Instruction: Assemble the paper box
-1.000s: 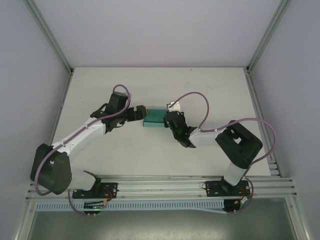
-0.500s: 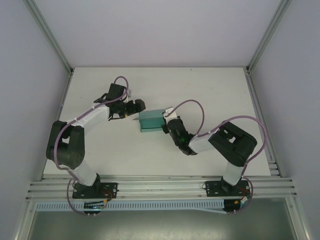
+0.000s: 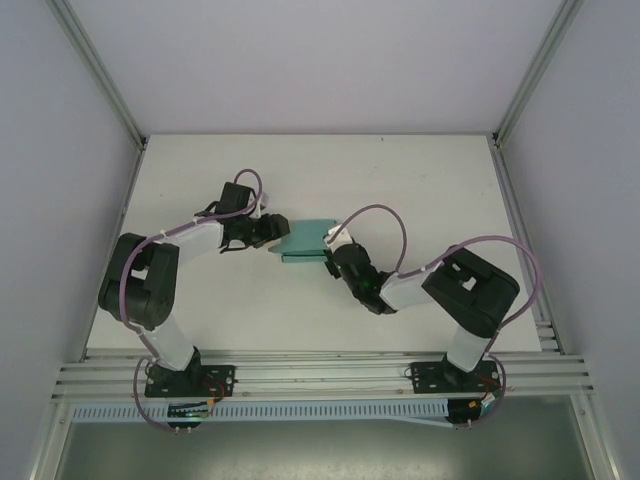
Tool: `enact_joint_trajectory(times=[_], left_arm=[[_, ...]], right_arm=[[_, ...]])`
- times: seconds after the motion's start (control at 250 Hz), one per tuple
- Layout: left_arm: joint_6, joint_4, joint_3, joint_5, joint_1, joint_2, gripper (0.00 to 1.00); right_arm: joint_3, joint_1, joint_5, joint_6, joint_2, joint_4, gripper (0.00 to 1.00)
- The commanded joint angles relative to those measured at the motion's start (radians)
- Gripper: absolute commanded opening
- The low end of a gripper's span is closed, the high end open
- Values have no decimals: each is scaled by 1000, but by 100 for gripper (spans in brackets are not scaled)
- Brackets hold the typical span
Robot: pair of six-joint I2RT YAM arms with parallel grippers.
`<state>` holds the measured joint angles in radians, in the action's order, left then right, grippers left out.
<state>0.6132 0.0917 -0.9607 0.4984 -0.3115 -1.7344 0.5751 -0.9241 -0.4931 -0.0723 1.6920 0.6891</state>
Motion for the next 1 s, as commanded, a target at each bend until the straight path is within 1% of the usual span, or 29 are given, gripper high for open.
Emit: enact_joint_trajectory(times=[0.0, 0.172, 0.292, 0.352, 0.396, 0.432, 0.448, 0.524, 0.612, 0.691, 0.747, 0.811, 0.855, 0.887, 0.995], left_arm=[[-6, 21, 24, -40, -1, -57, 44], [-19, 23, 34, -90, -2, -77, 40], [-30, 29, 33, -104, -2, -95, 37], [-36, 25, 34, -105, -3, -103, 35], [-39, 21, 36, -103, -4, -109, 32], [-41, 14, 37, -100, -2, -112, 31], [-42, 11, 38, -97, -2, -115, 30], [-40, 2, 37, -87, -2, -124, 28], [-29, -26, 46, -51, -1, -132, 24], [-4, -83, 70, 4, 13, -136, 20], [19, -131, 85, 67, 32, -142, 17], [39, -178, 100, 124, 49, -150, 14], [46, -192, 104, 133, 55, -154, 10], [44, -193, 105, 133, 55, -153, 9], [54, -198, 113, 138, 63, -141, 3]], right_arm=[[-51, -12, 15, 13, -100, -86, 54], [-114, -10, 57, 37, -281, -256, 69], [-139, 3, 81, 87, -402, -327, 80], [-123, 23, 114, 111, -434, -357, 89], [-96, 42, 138, 133, -443, -378, 91], [-72, 61, 147, 165, -441, -389, 97], [-61, 72, 154, 182, -438, -392, 99], [-9, 138, 205, 277, -415, -408, 99], [44, 246, 336, 424, -379, -434, 99], [87, 315, 481, 492, -338, -463, 99], [120, 331, 548, 505, -313, -494, 99], [161, 338, 583, 523, -285, -545, 99], [191, 343, 596, 543, -261, -589, 99], [214, 344, 604, 561, -238, -619, 99], [268, 349, 682, 595, -160, -652, 99]])
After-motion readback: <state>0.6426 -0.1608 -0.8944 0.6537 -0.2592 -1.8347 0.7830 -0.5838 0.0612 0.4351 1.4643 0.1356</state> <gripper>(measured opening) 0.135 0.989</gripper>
